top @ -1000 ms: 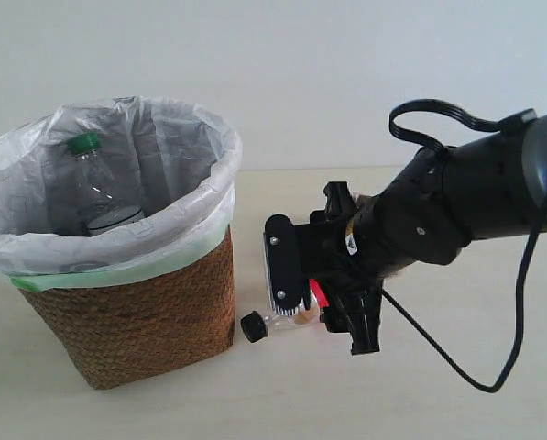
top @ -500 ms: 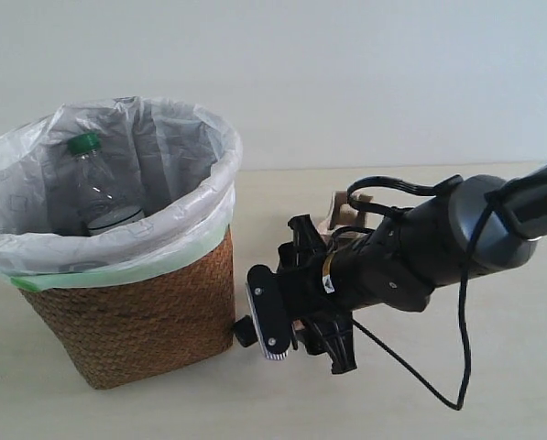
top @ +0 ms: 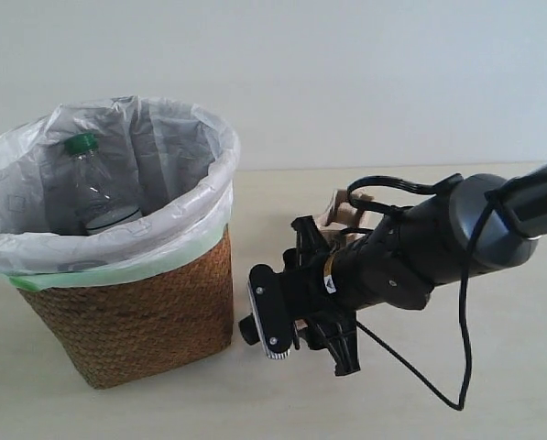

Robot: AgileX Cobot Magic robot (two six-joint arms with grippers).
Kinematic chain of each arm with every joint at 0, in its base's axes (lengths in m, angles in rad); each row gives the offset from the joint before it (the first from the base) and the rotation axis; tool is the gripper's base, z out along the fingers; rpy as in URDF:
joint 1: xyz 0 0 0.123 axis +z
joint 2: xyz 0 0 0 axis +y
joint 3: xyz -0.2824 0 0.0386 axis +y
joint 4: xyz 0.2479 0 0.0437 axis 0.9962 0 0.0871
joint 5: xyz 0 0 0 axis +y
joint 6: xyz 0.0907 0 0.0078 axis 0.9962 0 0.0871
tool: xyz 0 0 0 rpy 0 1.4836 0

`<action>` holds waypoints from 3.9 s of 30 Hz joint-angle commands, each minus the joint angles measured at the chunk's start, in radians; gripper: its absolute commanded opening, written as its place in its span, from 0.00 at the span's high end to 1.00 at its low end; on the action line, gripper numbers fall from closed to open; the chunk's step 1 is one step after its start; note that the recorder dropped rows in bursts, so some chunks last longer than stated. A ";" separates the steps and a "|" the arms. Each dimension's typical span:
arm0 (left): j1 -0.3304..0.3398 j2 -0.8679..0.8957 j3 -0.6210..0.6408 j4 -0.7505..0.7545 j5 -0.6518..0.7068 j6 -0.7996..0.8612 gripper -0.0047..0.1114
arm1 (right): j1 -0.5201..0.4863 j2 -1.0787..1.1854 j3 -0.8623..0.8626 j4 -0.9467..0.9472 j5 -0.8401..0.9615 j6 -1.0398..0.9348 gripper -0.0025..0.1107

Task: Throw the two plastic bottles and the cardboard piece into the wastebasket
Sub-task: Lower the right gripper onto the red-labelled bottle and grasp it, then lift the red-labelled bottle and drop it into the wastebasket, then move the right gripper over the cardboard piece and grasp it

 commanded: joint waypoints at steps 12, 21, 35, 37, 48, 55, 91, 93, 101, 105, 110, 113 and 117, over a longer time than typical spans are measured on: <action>-0.008 -0.004 0.004 -0.003 -0.005 0.003 0.93 | -0.142 -0.289 0.006 -0.127 0.310 0.551 0.98; -0.008 -0.004 0.004 -0.003 -0.005 0.003 0.93 | -0.172 -0.448 -0.089 -0.414 0.396 1.330 0.98; -0.008 -0.004 0.004 -0.003 -0.005 0.003 0.93 | -0.172 -0.475 -0.357 -0.479 0.732 1.713 0.98; -0.008 -0.004 0.004 -0.003 -0.005 0.003 0.93 | -0.172 -0.475 -0.394 -0.595 0.939 1.713 0.98; -0.008 -0.004 0.004 -0.003 -0.005 0.003 0.93 | -0.169 -0.473 -0.398 -0.226 0.713 1.698 0.98; -0.008 -0.004 0.004 -0.003 -0.005 0.003 0.93 | -0.050 -0.473 -0.488 0.799 0.227 1.079 0.91; -0.008 -0.004 0.004 -0.003 -0.005 0.003 0.93 | 0.016 -0.299 -0.642 -0.235 0.964 1.752 0.08; -0.008 -0.004 0.004 -0.003 -0.005 0.003 0.93 | -0.028 -0.229 -0.642 -0.184 0.988 1.764 0.08; -0.008 -0.004 0.004 -0.003 -0.005 0.003 0.93 | -0.158 0.021 -0.642 0.094 0.742 1.758 0.08; -0.008 -0.004 0.004 -0.003 -0.005 0.003 0.93 | -0.172 0.157 -0.642 0.097 0.544 1.826 0.08; -0.008 -0.004 0.004 -0.003 -0.005 0.003 0.93 | -0.218 0.247 -0.642 0.078 0.520 1.859 0.08; -0.008 -0.004 0.004 -0.003 -0.005 0.003 0.93 | -0.230 0.261 -0.642 0.062 0.498 1.859 0.08; -0.008 -0.004 0.004 -0.003 -0.005 0.003 0.93 | -0.248 0.273 -0.642 0.029 0.474 1.875 0.11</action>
